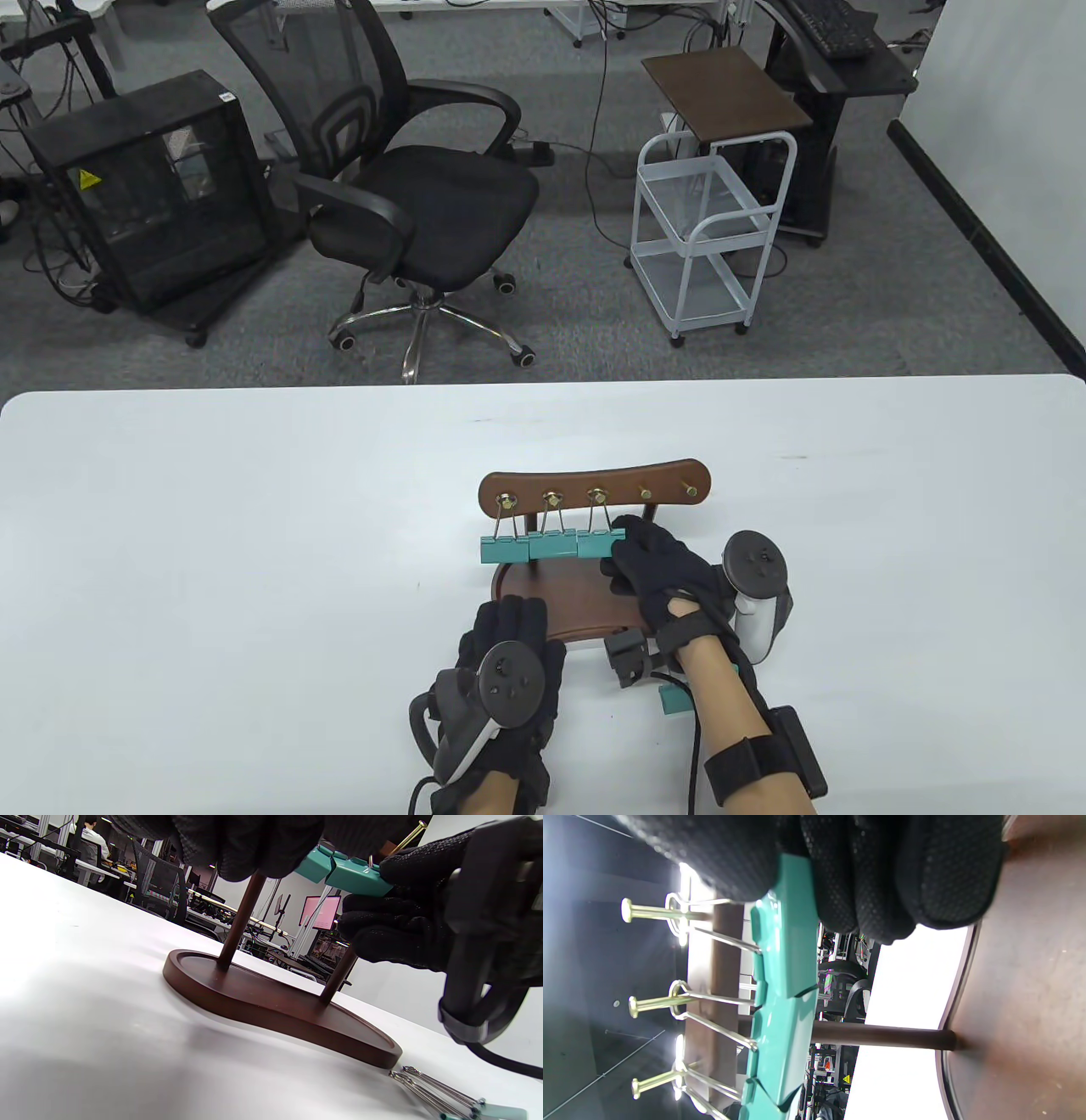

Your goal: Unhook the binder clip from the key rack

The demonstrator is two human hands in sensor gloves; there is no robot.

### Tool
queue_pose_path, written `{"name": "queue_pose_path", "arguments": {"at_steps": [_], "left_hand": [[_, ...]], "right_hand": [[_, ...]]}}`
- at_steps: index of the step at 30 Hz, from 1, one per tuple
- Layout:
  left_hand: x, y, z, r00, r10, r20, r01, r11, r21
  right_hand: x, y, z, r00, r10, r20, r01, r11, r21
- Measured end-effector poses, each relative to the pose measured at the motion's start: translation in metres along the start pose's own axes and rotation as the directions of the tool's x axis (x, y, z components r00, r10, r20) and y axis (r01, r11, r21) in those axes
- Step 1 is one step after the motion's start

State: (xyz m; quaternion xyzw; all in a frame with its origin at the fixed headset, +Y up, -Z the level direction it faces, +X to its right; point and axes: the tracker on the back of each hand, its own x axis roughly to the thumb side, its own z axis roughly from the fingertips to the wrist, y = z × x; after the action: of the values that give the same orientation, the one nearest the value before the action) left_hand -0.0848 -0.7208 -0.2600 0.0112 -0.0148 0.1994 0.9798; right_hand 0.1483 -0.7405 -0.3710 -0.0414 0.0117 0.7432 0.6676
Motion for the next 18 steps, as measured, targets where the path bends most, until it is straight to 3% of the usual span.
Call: {"name": "queue_pose_path", "arguments": {"at_steps": [18], "left_hand": [[-0.0001, -0.0001, -0.0002, 1.000, -0.001, -0.002, 0.001, 1.000, -0.002]], "right_hand": [[0.0029, -0.0023, 0.0002, 0.995, -0.097, 0.027, 0.095, 0.995, 0.039]]}}
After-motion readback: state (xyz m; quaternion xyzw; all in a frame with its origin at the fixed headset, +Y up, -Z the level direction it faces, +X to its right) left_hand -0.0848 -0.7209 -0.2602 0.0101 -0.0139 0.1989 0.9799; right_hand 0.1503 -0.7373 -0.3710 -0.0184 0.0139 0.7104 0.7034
